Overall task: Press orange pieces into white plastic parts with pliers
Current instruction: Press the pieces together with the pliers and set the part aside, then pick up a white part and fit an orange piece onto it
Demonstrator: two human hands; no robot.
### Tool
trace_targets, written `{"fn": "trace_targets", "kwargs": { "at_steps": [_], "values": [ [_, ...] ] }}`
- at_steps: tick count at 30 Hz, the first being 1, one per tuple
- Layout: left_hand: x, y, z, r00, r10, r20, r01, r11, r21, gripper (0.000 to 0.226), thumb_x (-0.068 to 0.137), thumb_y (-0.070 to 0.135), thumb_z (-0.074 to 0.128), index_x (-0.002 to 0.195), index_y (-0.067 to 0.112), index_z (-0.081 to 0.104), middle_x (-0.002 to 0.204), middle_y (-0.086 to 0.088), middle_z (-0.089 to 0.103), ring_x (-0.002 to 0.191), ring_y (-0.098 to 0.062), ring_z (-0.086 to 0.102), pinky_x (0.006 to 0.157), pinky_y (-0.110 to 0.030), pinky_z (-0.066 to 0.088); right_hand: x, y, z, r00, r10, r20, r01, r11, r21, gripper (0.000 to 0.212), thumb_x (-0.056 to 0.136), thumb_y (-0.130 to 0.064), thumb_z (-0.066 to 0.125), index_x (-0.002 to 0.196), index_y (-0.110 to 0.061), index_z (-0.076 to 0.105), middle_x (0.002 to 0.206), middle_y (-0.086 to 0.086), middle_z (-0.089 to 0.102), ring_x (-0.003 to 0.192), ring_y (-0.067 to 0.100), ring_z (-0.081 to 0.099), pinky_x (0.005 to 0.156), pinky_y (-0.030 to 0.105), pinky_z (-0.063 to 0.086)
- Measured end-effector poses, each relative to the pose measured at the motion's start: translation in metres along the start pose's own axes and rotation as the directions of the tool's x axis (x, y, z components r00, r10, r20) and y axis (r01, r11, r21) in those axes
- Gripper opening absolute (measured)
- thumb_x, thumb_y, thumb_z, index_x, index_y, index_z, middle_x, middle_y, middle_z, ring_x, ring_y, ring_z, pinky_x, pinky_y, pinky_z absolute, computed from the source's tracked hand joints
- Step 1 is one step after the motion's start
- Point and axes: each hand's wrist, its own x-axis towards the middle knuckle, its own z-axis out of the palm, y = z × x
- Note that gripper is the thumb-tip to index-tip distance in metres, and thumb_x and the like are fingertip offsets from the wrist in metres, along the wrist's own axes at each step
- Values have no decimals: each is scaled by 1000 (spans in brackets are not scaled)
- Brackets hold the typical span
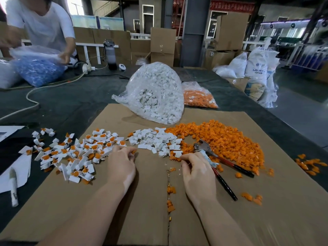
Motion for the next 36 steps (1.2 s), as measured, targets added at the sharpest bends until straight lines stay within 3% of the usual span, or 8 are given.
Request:
{"fn": "trace_targets", "kwargs": {
  "at_steps": [9,13,17,23,27,30,33,36],
  "values": [
    [12,-11,-10,987,-98,-129,111,990,93,40,90,4,57,129,7,55,137,-10,39,128,-25,31,105,-30,31,1,2,3,999,39,-2,-39,998,-46,12,86,-2,60,91,-7,70,88,2,64,90,16,56,81,20,40],
    [8,-10,-5,982,54,-182,-5,965,261,44,87,5,58,131,15,54,136,-6,40,126,-25,27,107,-39,29,2,2,4,996,86,-15,-87,994,-73,15,87,-3,59,94,-9,71,91,2,65,95,19,57,85,36,46],
    [9,4,11,963,269,-9,-263,946,188,54,83,-14,47,133,8,50,137,-6,43,128,-20,29,108,-27,25,3,5,5,991,130,12,-128,985,-115,21,90,-6,54,100,-14,69,100,0,64,105,17,54,92,36,40],
    [15,13,29,938,182,294,-265,925,272,70,91,-6,34,150,19,7,158,-8,1,145,-23,0,116,-31,7,3,8,7,987,157,11,-152,969,-197,27,93,-8,48,109,-18,68,106,-3,62,108,17,50,91,31,33],
    [11,16,34,933,244,265,-309,920,241,51,99,9,37,147,20,24,153,-4,26,138,-23,21,112,-29,19,3,9,9,988,149,48,-133,960,-247,33,94,-11,46,121,-25,61,118,-7,58,116,15,44,95,31,28],
    [1,19,35,910,350,222,-385,913,137,39,100,17,41,138,21,44,138,0,47,122,-20,37,94,-18,25,3,9,10,989,140,57,-120,958,-262,33,95,-16,47,123,-27,59,122,-8,56,119,15,42,95,32,25],
    [-8,22,36,899,376,223,-401,913,78,38,96,18,50,133,24,51,132,4,52,117,-16,39,81,-10,21,3,9,10,987,145,66,-121,953,-277,31,96,-21,47,124,-29,58,123,-8,55,119,15,42,95,32,24],
    [-16,24,36,895,395,207,-411,910,43,39,94,18,54,132,26,52,132,6,52,118,-13,39,79,-4,17,3,10,10,986,152,69,-127,951,-281,31,96,-20,47,123,-28,59,122,-7,55,120,15,42,95,32,25]
  ]
}}
